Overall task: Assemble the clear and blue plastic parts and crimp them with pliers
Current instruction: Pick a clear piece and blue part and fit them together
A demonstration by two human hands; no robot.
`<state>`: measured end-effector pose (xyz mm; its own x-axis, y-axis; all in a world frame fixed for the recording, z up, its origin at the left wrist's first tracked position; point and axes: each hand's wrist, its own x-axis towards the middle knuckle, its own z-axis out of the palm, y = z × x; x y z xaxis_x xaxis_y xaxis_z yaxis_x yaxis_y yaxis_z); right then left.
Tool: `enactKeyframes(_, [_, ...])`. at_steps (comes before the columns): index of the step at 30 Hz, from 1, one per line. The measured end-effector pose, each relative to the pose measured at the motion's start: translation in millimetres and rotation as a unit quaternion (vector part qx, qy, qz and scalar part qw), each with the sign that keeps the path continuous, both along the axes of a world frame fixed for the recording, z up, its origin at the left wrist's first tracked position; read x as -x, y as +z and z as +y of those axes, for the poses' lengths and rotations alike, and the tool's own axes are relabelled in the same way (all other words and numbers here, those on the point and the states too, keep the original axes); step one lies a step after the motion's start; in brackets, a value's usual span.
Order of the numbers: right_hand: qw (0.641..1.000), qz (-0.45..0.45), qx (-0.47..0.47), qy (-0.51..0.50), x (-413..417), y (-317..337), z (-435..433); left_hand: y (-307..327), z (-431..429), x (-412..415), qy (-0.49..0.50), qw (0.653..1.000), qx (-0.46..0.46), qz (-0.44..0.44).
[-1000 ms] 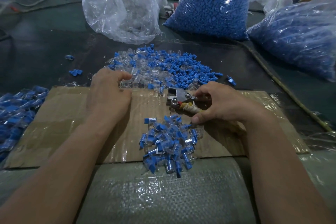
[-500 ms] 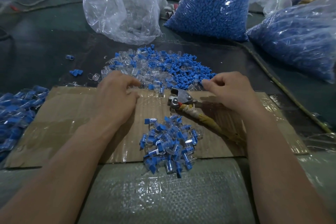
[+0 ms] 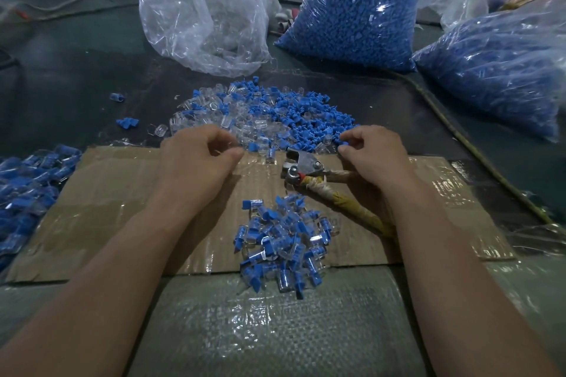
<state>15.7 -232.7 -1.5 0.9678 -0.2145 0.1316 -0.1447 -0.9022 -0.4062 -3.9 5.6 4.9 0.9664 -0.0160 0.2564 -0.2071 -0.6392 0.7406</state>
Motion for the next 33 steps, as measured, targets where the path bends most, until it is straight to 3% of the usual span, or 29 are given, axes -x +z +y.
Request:
enactKeyframes(7, [1.0, 0.014, -0.005, 0.002, -6, -5, -2, 1, -5, 2, -0.028, 0.97, 0.215, 0.107])
enactKeyframes(15, [0.999, 0.001, -0.001, 0.035, -6, -4, 2, 2, -3, 3, -0.076, 0.939, 0.296, 0.158])
enactKeyframes(19, [0.999, -0.005, -0.017, 0.043, -5, -6, 2, 2, -4, 3, -0.095, 0.907, 0.359, 0.197])
enactKeyframes(26, [0.969, -0.148, -0.189, 0.047, 12, 16, 11, 3, -5, 2, -0.1, 0.897, 0.376, 0.211])
enactKeyframes(29, [0.95, -0.142, -0.261, 0.093, 27, 26, 26, 4, -4, 3, -0.106, 0.902, 0.361, 0.211])
enactKeyframes(33, [0.934, -0.102, -0.312, 0.142, 38, 27, 49, 3, -7, 6, -0.089, 0.939, 0.294, 0.152])
